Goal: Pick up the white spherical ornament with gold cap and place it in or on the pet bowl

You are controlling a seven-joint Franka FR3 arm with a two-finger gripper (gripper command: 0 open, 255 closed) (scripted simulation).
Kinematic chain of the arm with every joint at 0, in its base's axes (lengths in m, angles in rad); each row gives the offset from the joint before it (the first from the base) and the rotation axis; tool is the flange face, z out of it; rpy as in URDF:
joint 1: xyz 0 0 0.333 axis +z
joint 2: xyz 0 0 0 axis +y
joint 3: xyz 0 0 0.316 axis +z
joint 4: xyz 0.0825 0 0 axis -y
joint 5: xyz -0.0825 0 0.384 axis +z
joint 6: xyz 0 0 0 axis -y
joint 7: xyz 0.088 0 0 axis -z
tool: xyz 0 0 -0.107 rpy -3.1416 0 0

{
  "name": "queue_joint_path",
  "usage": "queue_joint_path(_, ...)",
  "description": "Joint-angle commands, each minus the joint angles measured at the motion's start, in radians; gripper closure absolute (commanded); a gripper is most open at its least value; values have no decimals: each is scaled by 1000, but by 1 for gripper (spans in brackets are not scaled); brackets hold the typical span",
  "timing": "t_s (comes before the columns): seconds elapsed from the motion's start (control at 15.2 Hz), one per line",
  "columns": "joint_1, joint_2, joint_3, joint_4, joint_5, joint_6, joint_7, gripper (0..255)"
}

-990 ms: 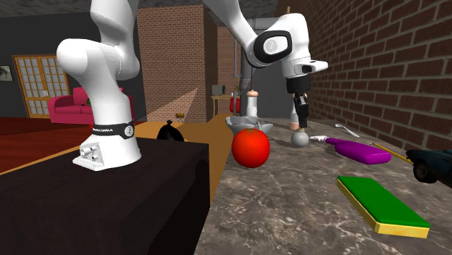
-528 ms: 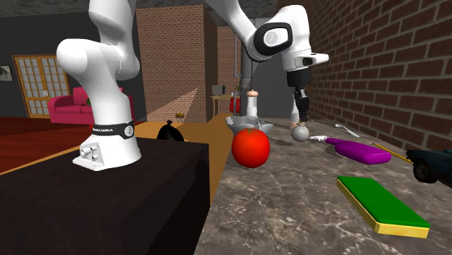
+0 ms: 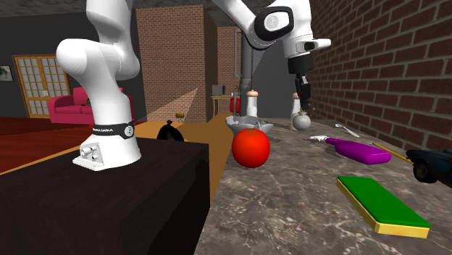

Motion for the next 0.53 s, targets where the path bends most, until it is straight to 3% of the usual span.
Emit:
queue_joint_path(0.0,-2,-16,2,8,5,-25,-3,255)
queue_joint_path(0.46,-6,-62,7,47,19,-108,-11,255)
